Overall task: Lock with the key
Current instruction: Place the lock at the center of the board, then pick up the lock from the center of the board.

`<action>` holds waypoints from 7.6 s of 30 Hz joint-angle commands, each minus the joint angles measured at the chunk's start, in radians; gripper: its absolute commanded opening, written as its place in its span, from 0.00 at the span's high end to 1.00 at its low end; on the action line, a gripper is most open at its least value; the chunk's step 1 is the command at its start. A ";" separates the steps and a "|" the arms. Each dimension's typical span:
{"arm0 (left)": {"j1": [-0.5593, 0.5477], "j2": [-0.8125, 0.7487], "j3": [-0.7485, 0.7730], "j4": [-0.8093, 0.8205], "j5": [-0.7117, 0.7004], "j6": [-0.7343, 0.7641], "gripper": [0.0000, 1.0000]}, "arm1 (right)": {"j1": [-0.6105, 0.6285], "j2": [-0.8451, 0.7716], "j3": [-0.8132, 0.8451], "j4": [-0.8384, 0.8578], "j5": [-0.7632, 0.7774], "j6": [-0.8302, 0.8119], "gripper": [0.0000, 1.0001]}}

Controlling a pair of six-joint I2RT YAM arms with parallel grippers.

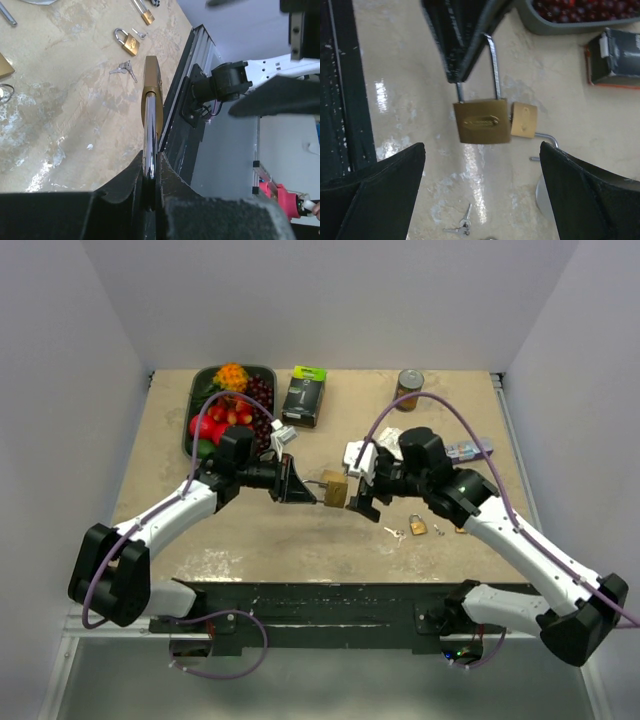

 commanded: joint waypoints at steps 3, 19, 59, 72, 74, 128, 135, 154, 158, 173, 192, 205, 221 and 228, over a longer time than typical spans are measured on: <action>-0.018 -0.008 0.063 0.113 0.022 -0.146 1.00 | 0.130 0.048 0.025 0.025 0.057 -0.107 0.03; -0.034 -0.034 0.060 0.123 0.017 -0.146 1.00 | 0.211 0.128 -0.049 0.193 0.245 -0.153 0.14; 0.147 -0.263 -0.099 0.139 -0.337 -0.162 0.01 | 0.178 0.085 -0.136 -0.117 0.659 1.048 1.00; 0.157 -0.281 -0.141 0.139 -0.365 -0.168 0.01 | 0.133 0.116 -0.337 0.009 0.665 1.266 1.00; 0.157 -0.273 -0.139 0.139 -0.364 -0.166 0.01 | 0.135 0.130 -0.345 0.043 0.666 1.267 1.00; 0.233 -0.203 0.019 -0.067 -0.428 0.073 0.01 | 0.130 0.433 0.068 0.041 0.775 1.183 0.14; 0.272 -0.198 0.040 -0.050 -0.445 0.058 0.01 | 0.129 0.587 0.220 0.045 0.821 1.174 0.12; 0.411 -0.207 0.008 -0.021 -0.370 0.018 0.01 | 0.124 0.935 0.459 0.017 0.900 1.241 0.04; 0.434 -0.198 0.007 -0.005 -0.335 0.009 0.01 | 0.113 0.957 0.449 -0.003 0.890 1.278 0.04; 0.516 -0.181 0.000 0.015 -0.279 0.009 0.01 | 0.101 1.026 0.456 0.008 0.890 1.289 0.12; 0.526 -0.195 -0.018 -0.011 -0.256 0.078 0.01 | 0.146 0.846 0.288 0.126 0.522 0.901 1.00; 0.552 -0.192 -0.039 -0.022 -0.082 0.363 0.01 | 0.144 0.662 0.241 0.156 0.282 0.482 1.00; 0.674 0.073 0.097 -1.006 0.468 2.029 0.07 | 0.110 0.420 0.264 0.026 -0.234 0.013 1.00; 0.579 0.156 0.119 -1.263 0.494 2.464 0.08 | 0.112 0.383 0.294 0.028 -0.329 0.000 1.00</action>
